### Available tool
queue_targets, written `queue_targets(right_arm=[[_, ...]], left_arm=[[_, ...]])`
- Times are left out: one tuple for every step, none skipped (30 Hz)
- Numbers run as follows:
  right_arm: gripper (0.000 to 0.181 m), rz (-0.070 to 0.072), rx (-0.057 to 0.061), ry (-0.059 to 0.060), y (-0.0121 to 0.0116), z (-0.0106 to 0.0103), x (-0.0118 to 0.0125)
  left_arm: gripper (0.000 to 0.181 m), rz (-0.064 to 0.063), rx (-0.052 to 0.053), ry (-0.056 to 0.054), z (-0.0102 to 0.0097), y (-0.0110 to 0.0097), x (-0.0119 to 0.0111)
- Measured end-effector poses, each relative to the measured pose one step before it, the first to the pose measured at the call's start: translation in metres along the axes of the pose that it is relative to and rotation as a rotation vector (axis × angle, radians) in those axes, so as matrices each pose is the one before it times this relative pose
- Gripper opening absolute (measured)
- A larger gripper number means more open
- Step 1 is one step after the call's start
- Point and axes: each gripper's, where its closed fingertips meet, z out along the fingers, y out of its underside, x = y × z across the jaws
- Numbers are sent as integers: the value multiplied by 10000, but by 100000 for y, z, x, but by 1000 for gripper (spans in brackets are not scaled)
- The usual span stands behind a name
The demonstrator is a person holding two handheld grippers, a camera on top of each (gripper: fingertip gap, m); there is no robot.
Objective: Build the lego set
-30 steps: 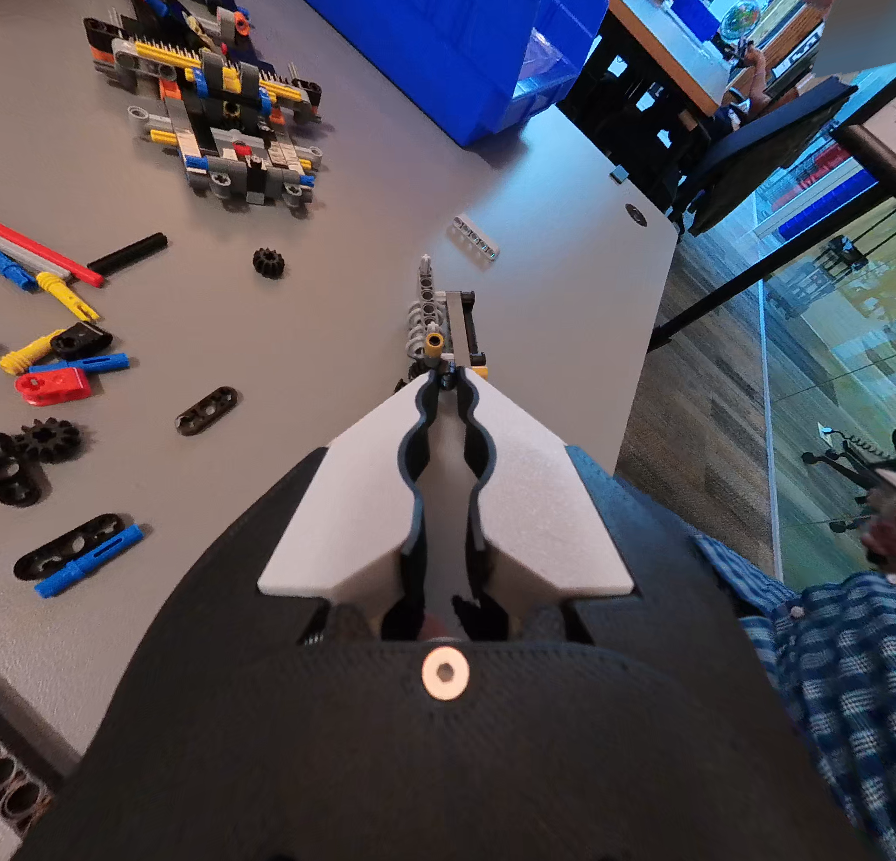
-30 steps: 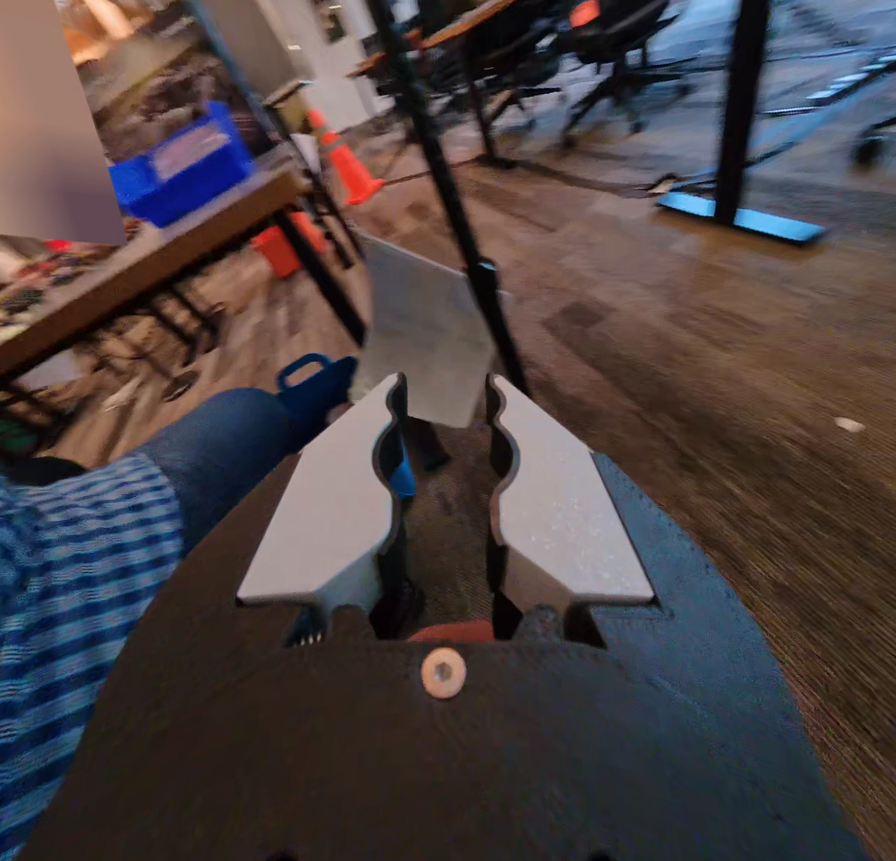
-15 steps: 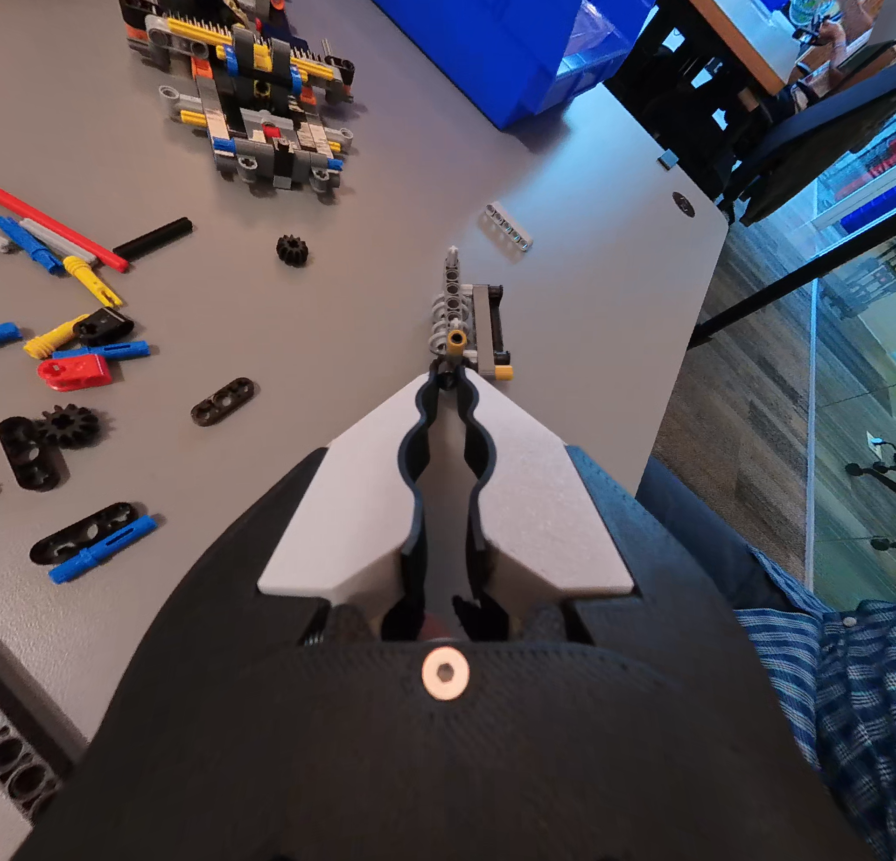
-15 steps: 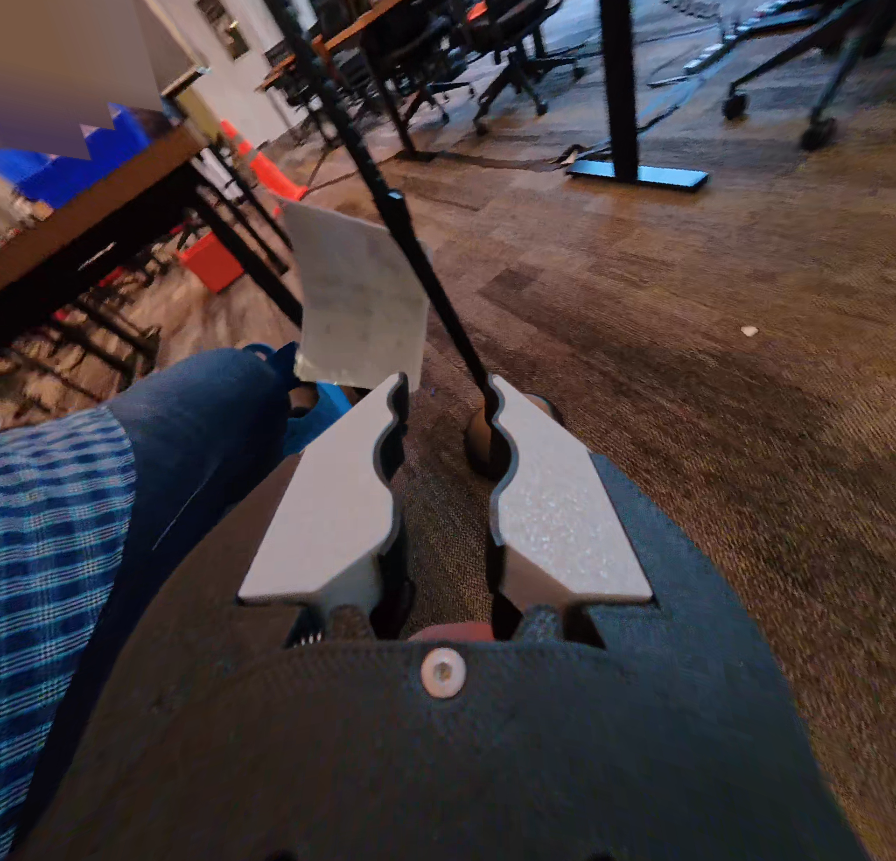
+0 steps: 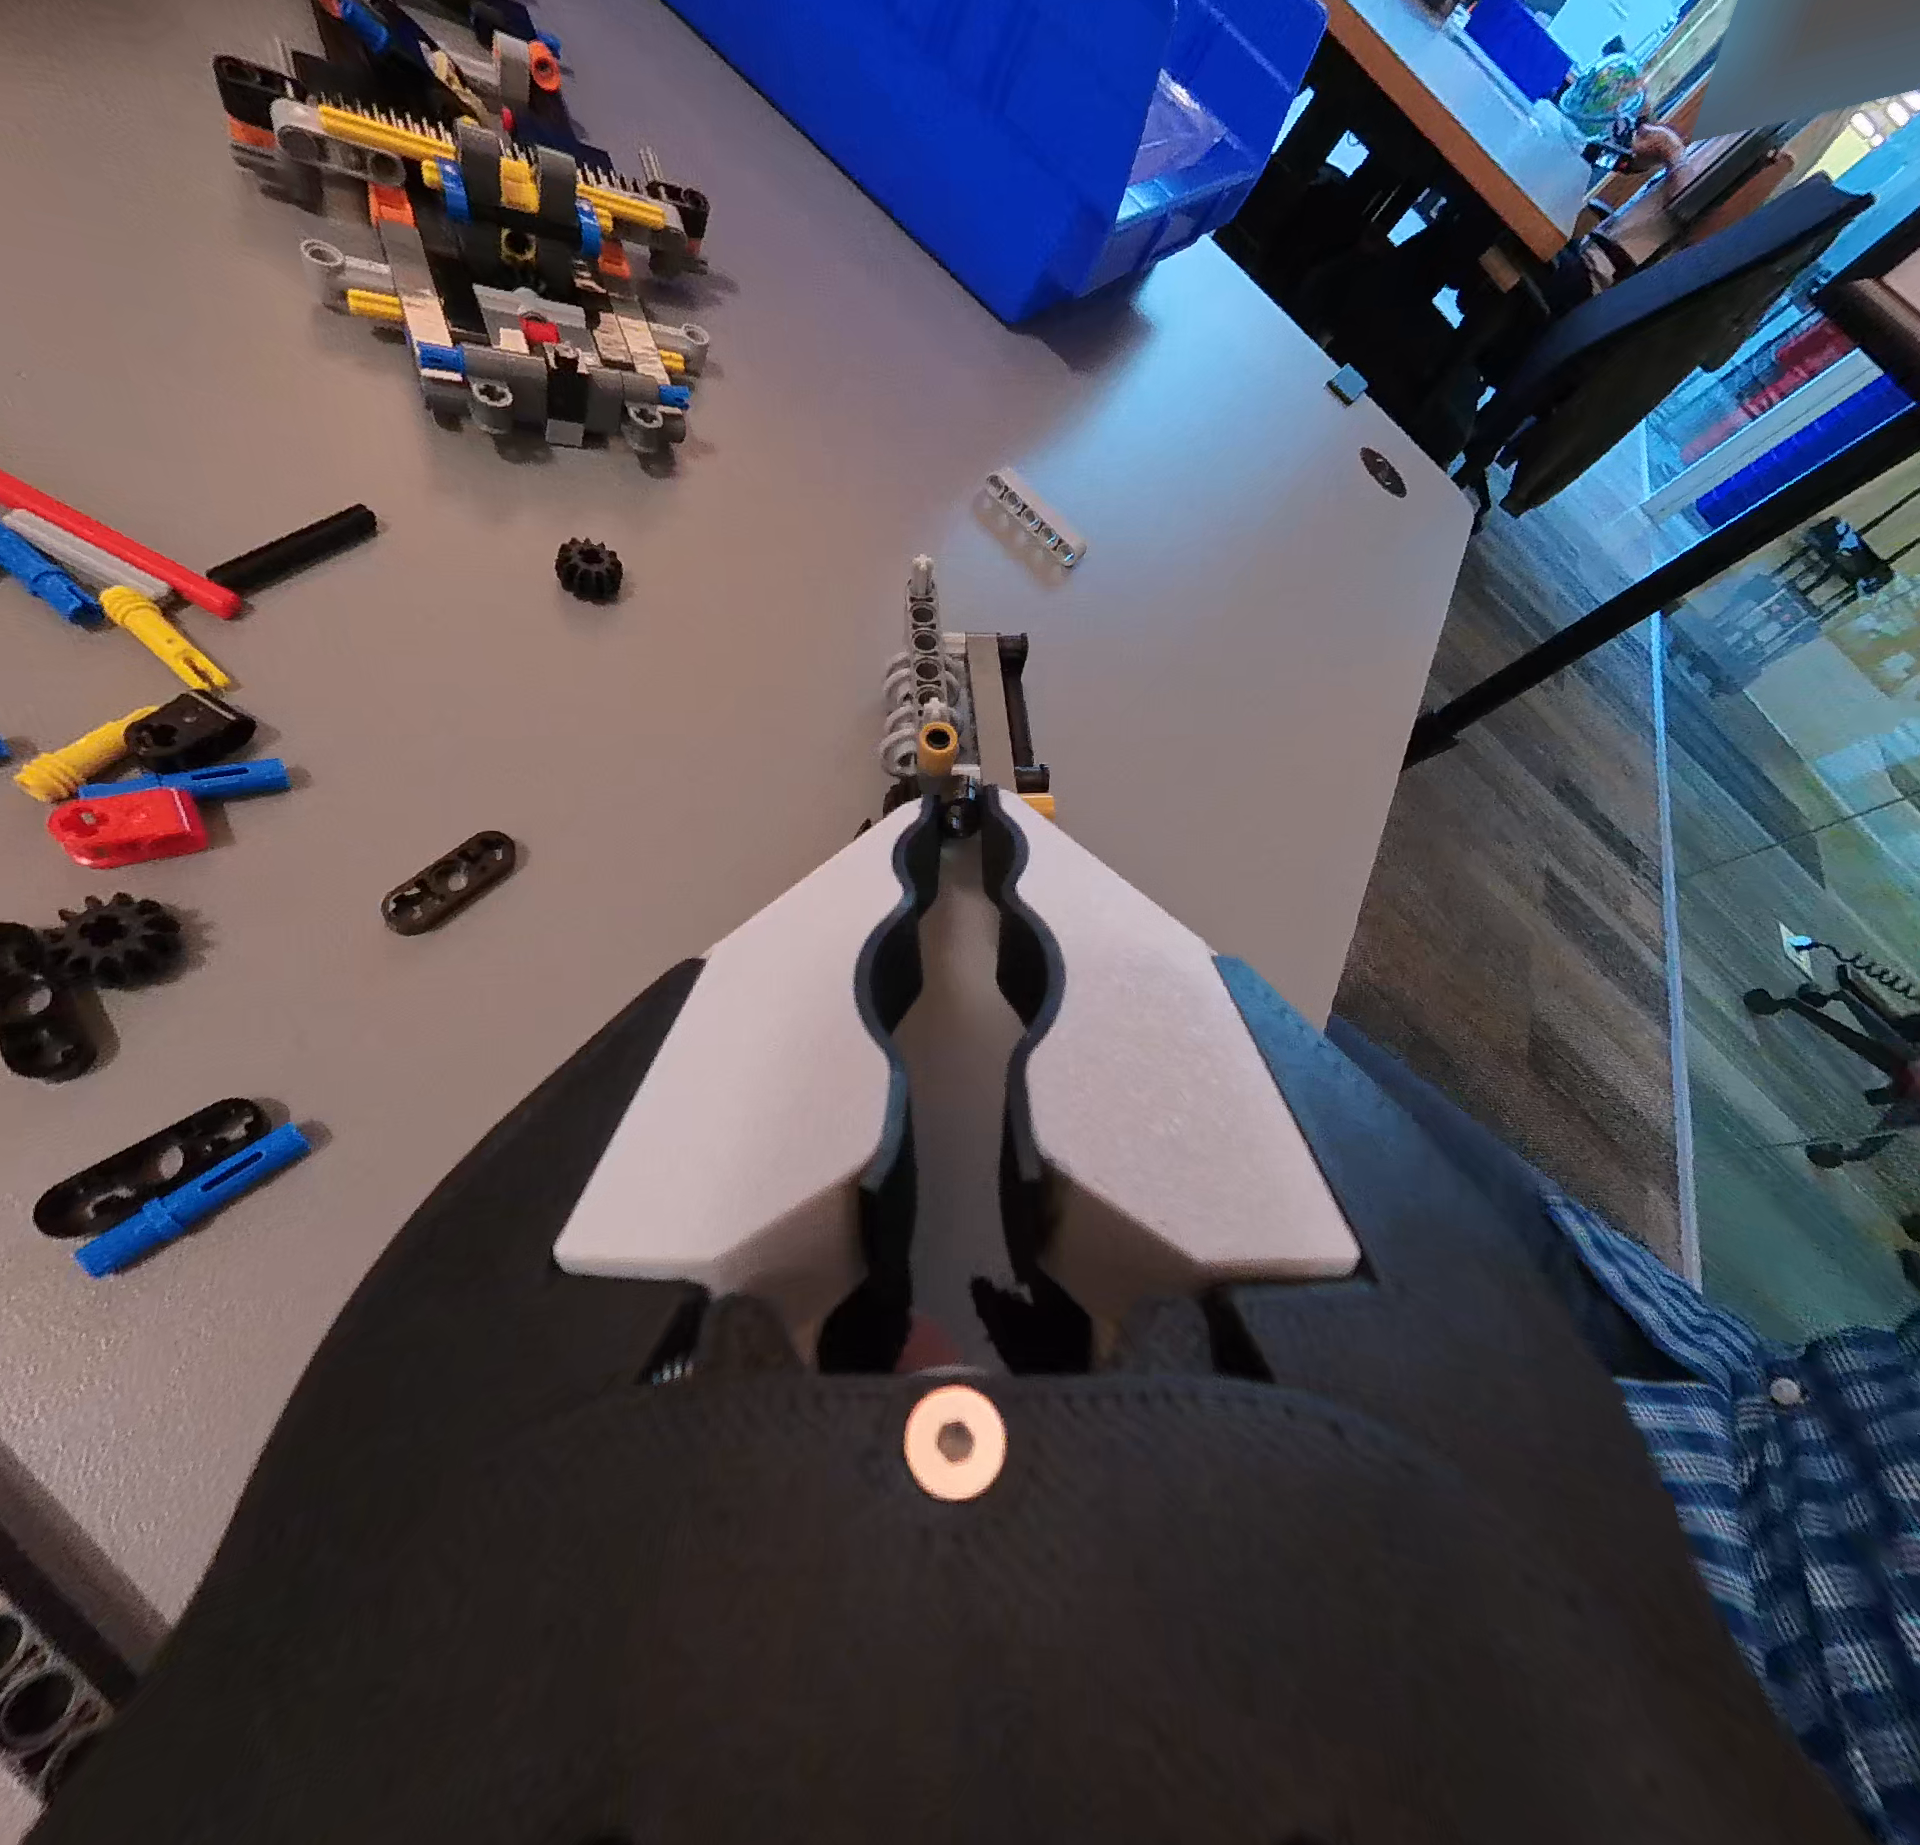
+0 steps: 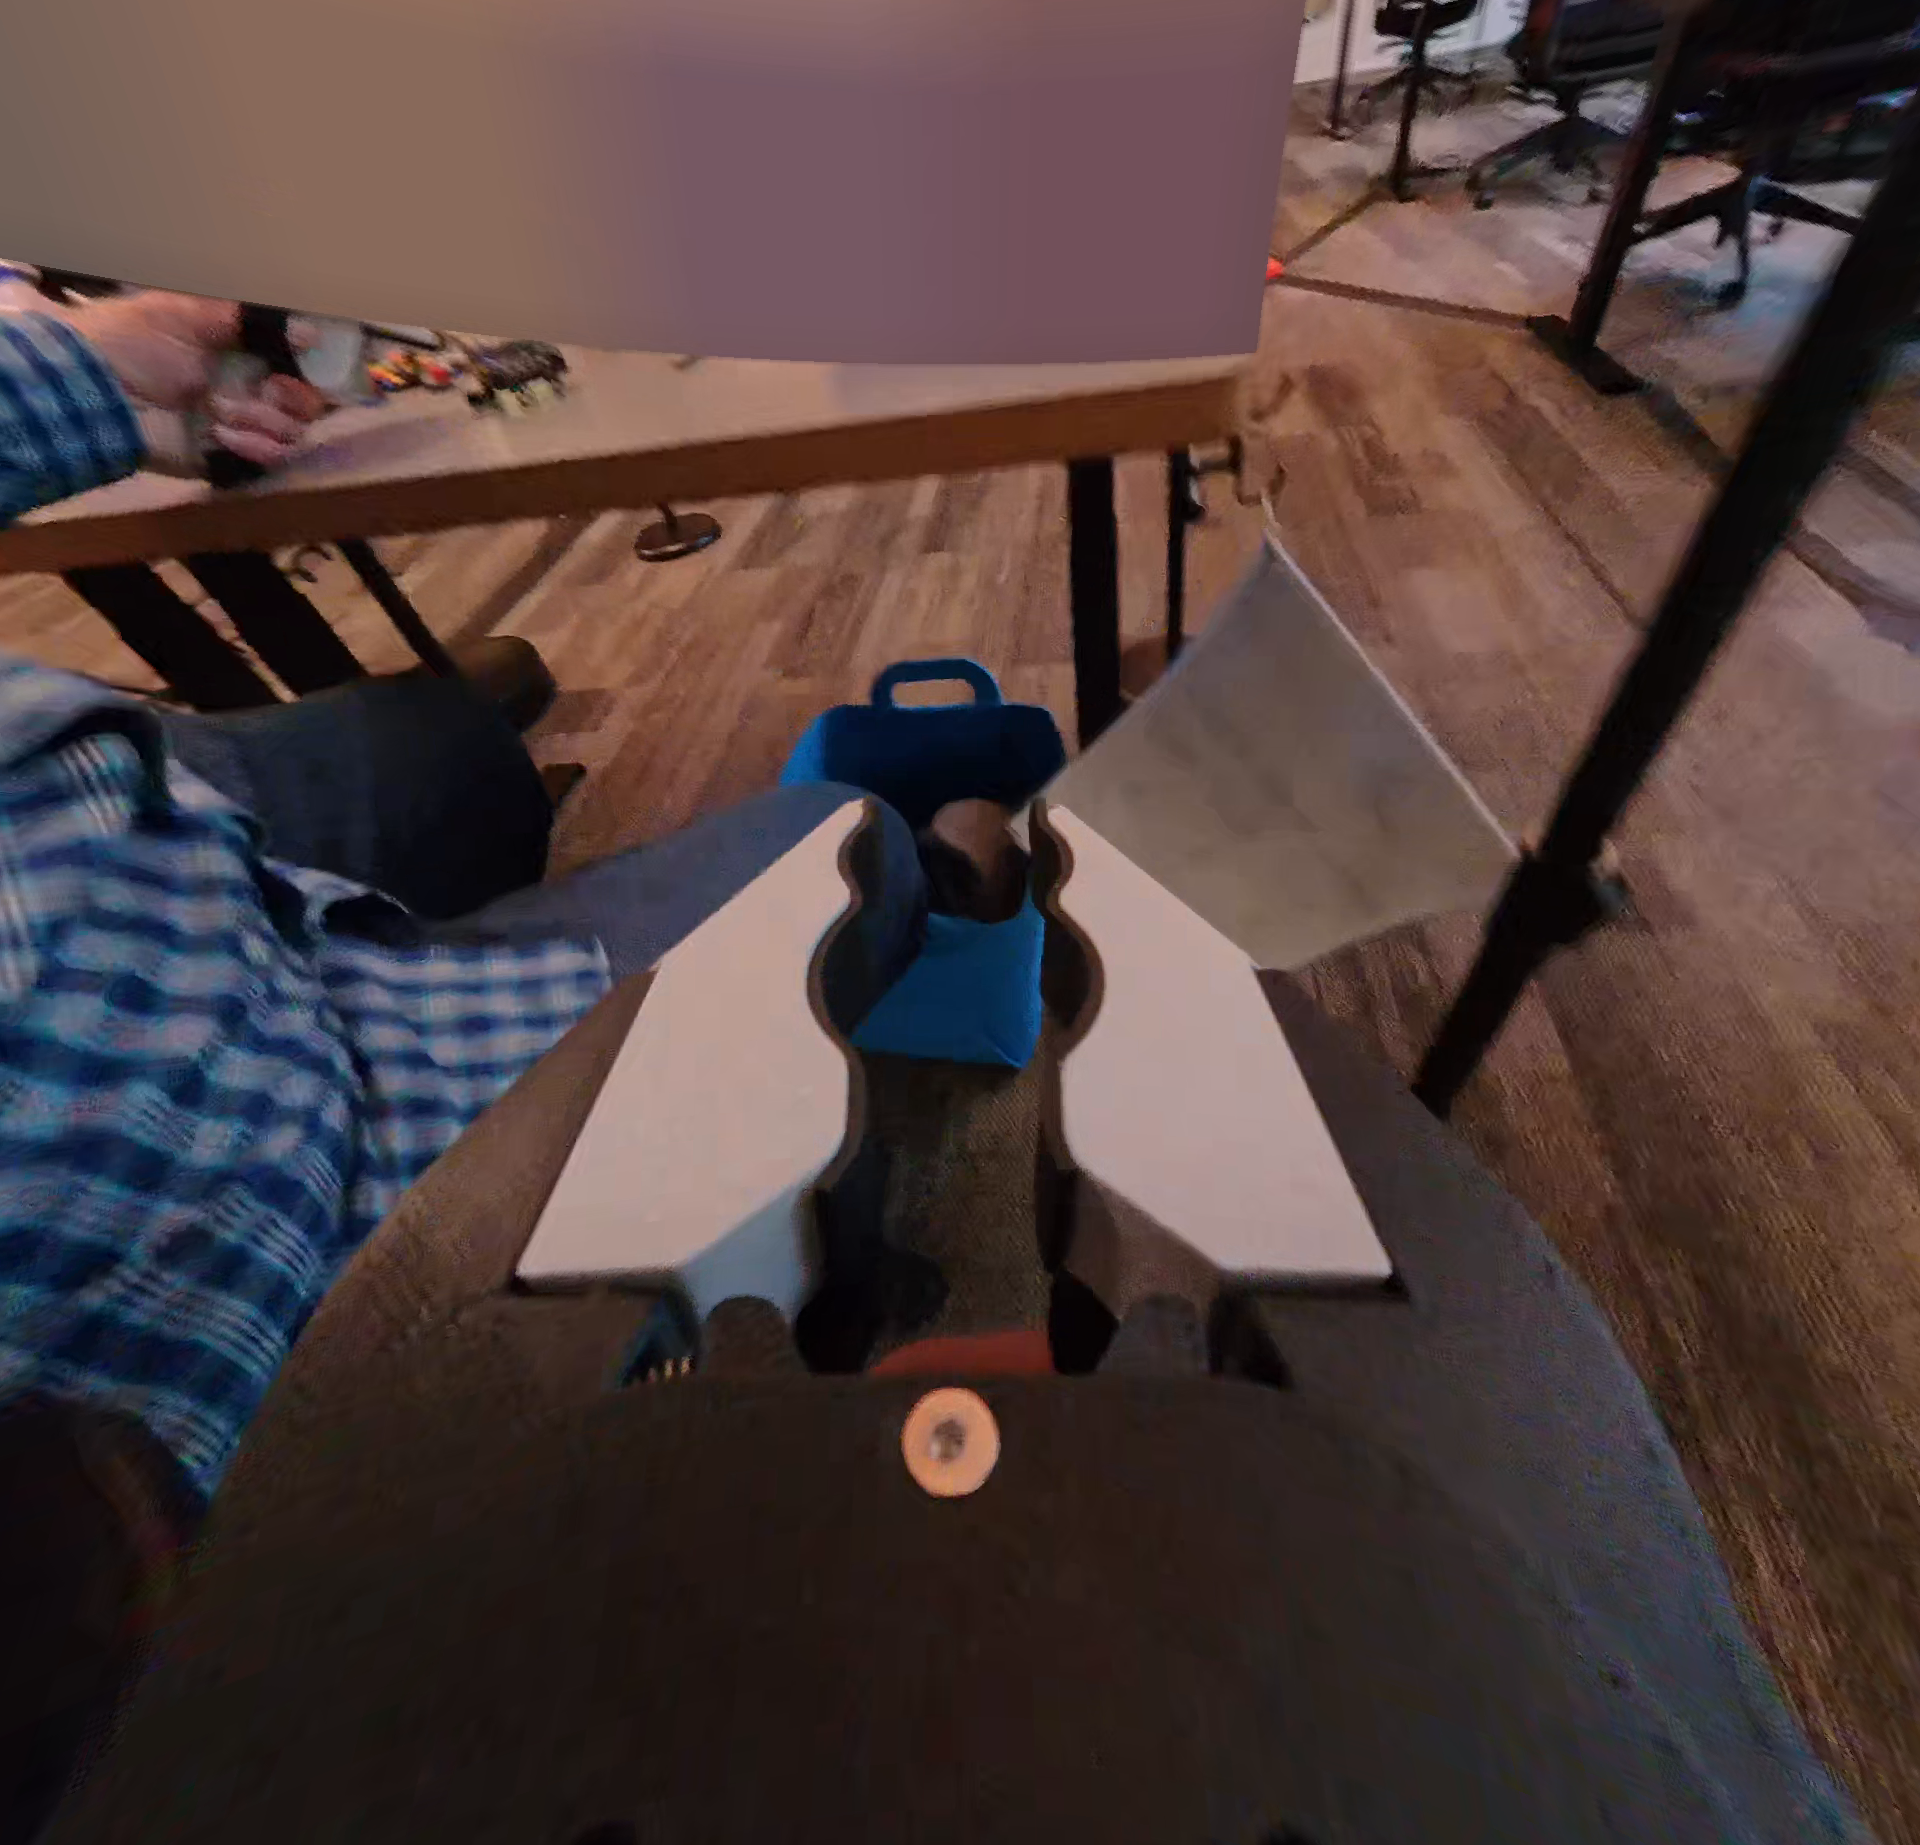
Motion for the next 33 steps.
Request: queue_targets(right_arm=[[25, -16, 62, -227, -1637, 1197, -963], [25, 116, 5, -128, -1468, 1335, -736], [25, 210, -23, -351, -1260, 1410, -1021], [25, 241, 14, -580, -1092, 1478, -1347], [25, 193, -2, -513, -849, 1560, -1241], [25, 85, -101, -237, -512, 1613, -796], [25, -13, -126, -188, -316, 1535, -698], [25, 41, -99, -311, -210, 1409, -824], [25, 167, -46, -389, -168, 1241, -880], [25, 205, -48, -238, -8, 1068, -622], [25, 176, -156, -42, 324, 977, -281], [25, 190, -153, 3, 456, 842, -190], [25, 267, 19, -29, 339, 661, -273], [25, 343, 97, -16, 351, 529, -286], [25, 343, -40, -12, 642, 482, -274], [25, 274, -105, 11, 790, 430, -213], [25, 230, -20, 23, 734, 358, -176], [25, 196, -6, -82, 755, 340, -303], [24, 109, -204, -162, 1022, 367, -353], [25, -27, -351, -132, 1125, 329, -231], [25, -162, -308, -49, 950, 207, -9], [24, -147, -254, 72, 685, 48, 277], [24, -9, -59, 72, 248, -97, 368], [24, 122, 132, 10, -116, -196, 311], [24, 186, 172, 115, -215, -183, 461], [24, 133, 44, 254, -65, -110, 632], [24, -22, -47, 26, -8, 1, 239], [24, -30, 105, 13, -265, -33, 125], [23, 55, 230, 10, -450, -60, 63], [23, 71, 88, -4, -211, -14, 24], [22, -4, -52, 46, 95, -63, 123], [22, -62, -25, 54, 184, -165, 197], [22, 21, 46, 62, 255, -269, 318]], left_arm=[[4, 21, 53, 35, -53, -62, 59], [5, -27, 57, 1, -61, -64, -25], [5, -32, -13, -2, 16, 12, -33], [5, 8, -59, 21, 52, 73, 29], [5, -2, -44, -15, 42, 46, -21], [5, -20, -27, -36, 34, 34, -59], [5, 2, -5, 19, -4, 7, 25], [5, 3, 46, 43, -49, -48, 53], [5, -8, 73, 57, -87, -81, 58], [5, -23, 52, 70, -70, -62, 57], [5, -16, 36, 63, -53, -36, 55], [5, 8, 63, 53, -66, -81, 71], [5, 1, 47, 25, -49, -52, 32], [5, -6, -3, 23, -2, 7, 20], [5, 12, -11, 38, 1, 14, 50], [5, 23, 28, 19, -28, -31, 49], [4, 17, 43, 5, -47, -44, 23], [4, 7, 28, 25, -33, -34, 38], [4, 34, 46, 44, -44, -51, 84], [4, 32, 63, 26, -70, -69, 63], [4, -20, 49, -13, -57, -52, -27], [4, -29, 9, 6, -19, -20, -23], [5, -14, -5, -22, 12, 11, -45], [5, -26, -47, -67, 56, 58, -103], [5, 1, -63, -29, 59, 68, -36], [5, -5, -17, -41, 24, 32, -53], [5, -31, 18, -60, -9, -26, -103], [4, -46, 8, -22, -3, -14, -74], [4, -32, 8, -18, -11, -18, -50], [4, -19, -13, -12, 15, 10, -40], [5, -2, -21, 40, 18, 31, 46], [5, -36, -11, 4, 12, 3, -36], [5, -36, -39, 5, 33, 42, -22]])
